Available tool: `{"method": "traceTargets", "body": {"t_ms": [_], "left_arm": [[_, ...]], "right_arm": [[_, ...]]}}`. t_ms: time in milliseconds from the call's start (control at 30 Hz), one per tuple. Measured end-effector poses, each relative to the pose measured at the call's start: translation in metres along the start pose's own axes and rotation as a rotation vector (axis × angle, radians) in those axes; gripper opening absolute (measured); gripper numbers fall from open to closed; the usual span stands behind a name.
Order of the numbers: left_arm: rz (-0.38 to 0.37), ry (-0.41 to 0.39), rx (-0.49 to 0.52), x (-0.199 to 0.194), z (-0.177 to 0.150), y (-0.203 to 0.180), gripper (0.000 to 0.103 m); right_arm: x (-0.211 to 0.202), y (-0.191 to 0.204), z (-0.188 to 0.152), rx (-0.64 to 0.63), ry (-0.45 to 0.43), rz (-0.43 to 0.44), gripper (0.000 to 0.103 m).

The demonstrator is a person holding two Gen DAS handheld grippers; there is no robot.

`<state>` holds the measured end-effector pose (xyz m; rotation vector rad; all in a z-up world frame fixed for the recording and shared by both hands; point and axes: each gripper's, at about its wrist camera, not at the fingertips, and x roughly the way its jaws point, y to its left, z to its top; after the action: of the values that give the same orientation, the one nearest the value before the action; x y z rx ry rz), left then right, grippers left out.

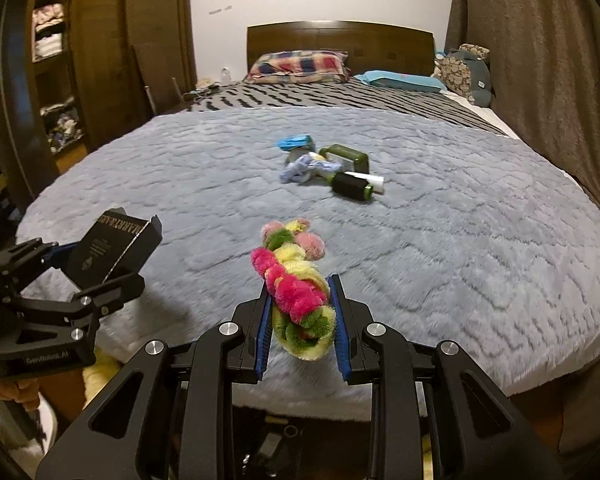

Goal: Collect trash
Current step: 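Lower the box and fuzzy toy into the black bin and open both grippers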

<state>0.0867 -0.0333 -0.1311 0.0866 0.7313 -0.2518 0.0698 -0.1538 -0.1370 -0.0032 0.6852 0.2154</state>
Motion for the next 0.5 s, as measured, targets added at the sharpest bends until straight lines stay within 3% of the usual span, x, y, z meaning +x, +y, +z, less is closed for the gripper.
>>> {"method": "traceTargets", "body": {"t_ms": [267, 500], "left_arm": [[-0.026, 0.050, -0.007, -0.012, -0.044, -0.001, 0.072], [-0.050, 0.150, -0.002, 0.008, -0.085, -0.010, 0.072]], "right_arm": [[-0.010, 0.019, -0.036, -0.009, 0.065, 0.066, 0.027], [0.003, 0.027, -0.070, -0.003, 0.165, 0.090, 0.027]]}}
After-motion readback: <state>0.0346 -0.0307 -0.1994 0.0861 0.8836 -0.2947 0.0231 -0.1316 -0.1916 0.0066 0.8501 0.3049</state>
